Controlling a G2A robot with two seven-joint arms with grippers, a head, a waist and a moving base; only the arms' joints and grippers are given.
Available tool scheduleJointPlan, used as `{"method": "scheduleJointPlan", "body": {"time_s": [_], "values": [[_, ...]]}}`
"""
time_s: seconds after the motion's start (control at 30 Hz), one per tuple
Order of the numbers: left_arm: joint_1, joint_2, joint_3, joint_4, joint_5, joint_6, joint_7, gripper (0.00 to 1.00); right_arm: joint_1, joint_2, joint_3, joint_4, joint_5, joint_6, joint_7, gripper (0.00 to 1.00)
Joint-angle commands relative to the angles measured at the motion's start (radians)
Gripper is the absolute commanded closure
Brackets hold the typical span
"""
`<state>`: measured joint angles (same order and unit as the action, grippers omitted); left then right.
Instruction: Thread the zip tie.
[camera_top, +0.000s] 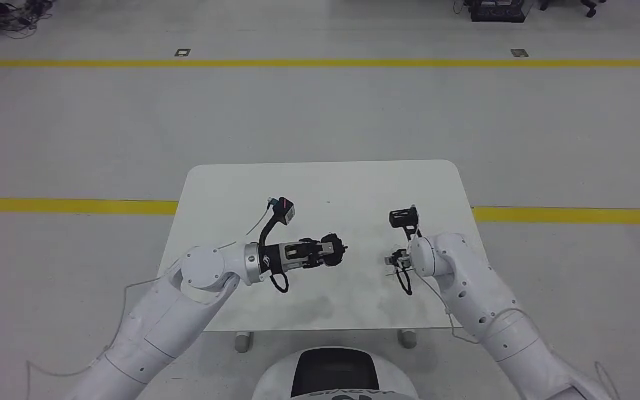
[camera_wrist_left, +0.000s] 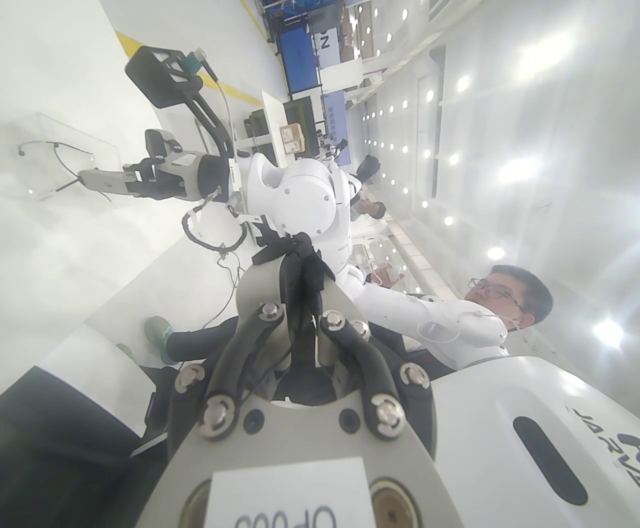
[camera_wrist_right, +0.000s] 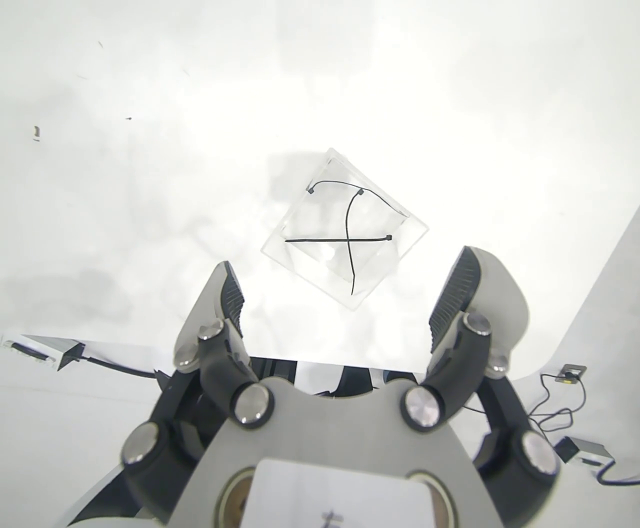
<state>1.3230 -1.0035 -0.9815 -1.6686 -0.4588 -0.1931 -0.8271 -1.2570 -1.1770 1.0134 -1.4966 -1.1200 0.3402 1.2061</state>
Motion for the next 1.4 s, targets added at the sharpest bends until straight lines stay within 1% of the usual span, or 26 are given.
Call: {"method": "scheduleJointPlan", "body": {"time_s": [0.0, 0.03, 0.1, 0.13, 0.23, 0.3, 0.4, 0.53, 0.7, 0.87, 1.1, 1.23, 1.37], "values": [[0.0, 0.0, 0.0, 0.0, 0.0, 0.0, 0.0, 1.0, -0.001, -0.003, 0.006, 0.001, -0.008, 0.0, 0.005, 0.1], [0.0, 0.0, 0.0, 0.0, 0.0, 0.0, 0.0, 1.0, -0.002, -0.005, 0.007, 0.0, -0.015, 0.0, 0.006, 0.51], [0.0, 0.0, 0.0, 0.0, 0.0, 0.0, 0.0, 1.0, -0.006, -0.009, 0.012, -0.003, -0.029, 0.0, 0.01, 0.62], [0.0, 0.0, 0.0, 0.0, 0.0, 0.0, 0.0, 1.0, -0.008, -0.011, 0.015, -0.003, -0.037, 0.0, 0.013, 0.64], [0.0, 0.0, 0.0, 0.0, 0.0, 0.0, 0.0, 1.0, -0.015, -0.018, 0.025, -0.014, -0.054, 0.0, 0.026, 0.64], [0.0, 0.0, 0.0, 0.0, 0.0, 0.0, 0.0, 1.0, -0.021, -0.023, 0.028, -0.02, -0.063, 0.0, 0.034, 0.67], [0.0, 0.0, 0.0, 0.0, 0.0, 0.0, 0.0, 1.0, -0.025, -0.033, 0.023, -0.011, -0.08, 0.0, 0.051, 0.67], [0.0, 0.0, 0.0, 0.0, 0.0, 0.0, 0.0, 1.0, -0.017, -0.049, 0.01, 0.025, -0.096, 0.0, 0.06, 0.67], [0.0, 0.0, 0.0, 0.0, 0.0, 0.0, 0.0, 1.0, -0.003, -0.066, 0.006, 0.07, -0.109, 0.0, 0.048, 0.73], [0.0, 0.0, 0.0, 0.0, 0.0, 0.0, 0.0, 1.0, 0.013, -0.082, 0.0, 0.122, -0.12, 0.0, 0.033, 0.77], [0.0, 0.0, 0.0, 0.0, 0.0, 0.0, 0.0, 1.0, 0.043, -0.105, -0.017, 0.206, -0.117, 0.0, 0.009, 0.77], [0.0, 0.0, 0.0, 0.0, 0.0, 0.0, 0.0, 1.0, 0.057, -0.116, -0.023, 0.238, -0.121, 0.0, 0.0, 0.77], [0.0, 0.0, 0.0, 0.0, 0.0, 0.0, 0.0, 1.0, 0.065, -0.124, -0.025, 0.254, -0.126, 0.0, -0.006, 0.78]]}}
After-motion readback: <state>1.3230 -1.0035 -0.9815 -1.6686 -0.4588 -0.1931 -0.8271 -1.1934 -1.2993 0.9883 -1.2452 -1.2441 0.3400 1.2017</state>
